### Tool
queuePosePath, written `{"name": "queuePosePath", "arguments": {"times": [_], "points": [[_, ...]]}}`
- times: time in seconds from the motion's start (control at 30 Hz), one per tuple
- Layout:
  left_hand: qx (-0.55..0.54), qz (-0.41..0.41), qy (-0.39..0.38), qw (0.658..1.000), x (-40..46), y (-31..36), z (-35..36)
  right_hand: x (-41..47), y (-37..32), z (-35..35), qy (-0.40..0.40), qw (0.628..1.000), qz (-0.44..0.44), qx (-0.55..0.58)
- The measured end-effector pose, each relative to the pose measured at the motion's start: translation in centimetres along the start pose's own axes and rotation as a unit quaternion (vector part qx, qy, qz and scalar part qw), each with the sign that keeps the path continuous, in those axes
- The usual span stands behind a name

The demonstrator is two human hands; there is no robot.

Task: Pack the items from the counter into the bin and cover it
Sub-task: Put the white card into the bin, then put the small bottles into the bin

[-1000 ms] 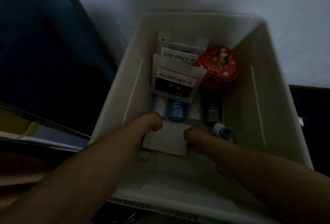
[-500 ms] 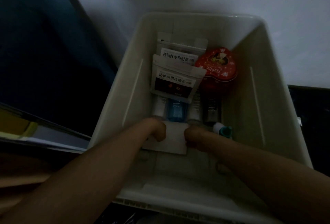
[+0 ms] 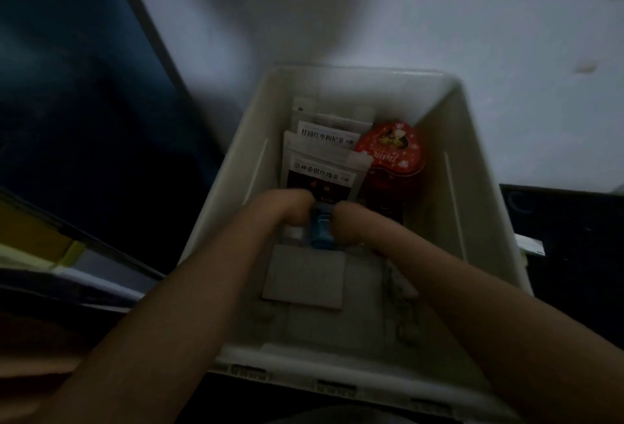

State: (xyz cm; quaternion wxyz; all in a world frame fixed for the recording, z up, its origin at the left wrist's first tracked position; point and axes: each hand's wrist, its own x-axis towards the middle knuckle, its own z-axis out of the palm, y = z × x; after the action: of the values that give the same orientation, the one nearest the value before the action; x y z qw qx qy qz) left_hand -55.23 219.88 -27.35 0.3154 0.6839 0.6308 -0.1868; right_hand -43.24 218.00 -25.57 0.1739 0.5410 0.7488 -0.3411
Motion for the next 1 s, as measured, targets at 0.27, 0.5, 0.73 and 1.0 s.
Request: {"name": "queuePosePath", "arguments": {"times": [0.27, 0.5, 0.73, 1.0], "points": [[-0.228, 0.106, 0.304, 0.919, -4.5, 4.6, -3.3, -4.9, 4.7, -5.6, 0.284, 0.898, -0.072, 0.327], [-0.307, 0.200, 0.341, 0.866, -6.4, 13.5, -2.0, -11.6, 12.6, -7.4, 0.415, 0.761, -0.094, 0.490], [-0.319, 0.284, 0.336, 0.839, -7.4, 25.0, -1.2, -15.2, 23.1, -4.6, 0.398, 0.763, 0.000, 0.509], [-0.175, 0.262, 0.198, 0.928, -4.1, 34.5, 4.6, -15.3, 34.6, 1.9, 0.285, 0.898, 0.134, 0.307]]}}
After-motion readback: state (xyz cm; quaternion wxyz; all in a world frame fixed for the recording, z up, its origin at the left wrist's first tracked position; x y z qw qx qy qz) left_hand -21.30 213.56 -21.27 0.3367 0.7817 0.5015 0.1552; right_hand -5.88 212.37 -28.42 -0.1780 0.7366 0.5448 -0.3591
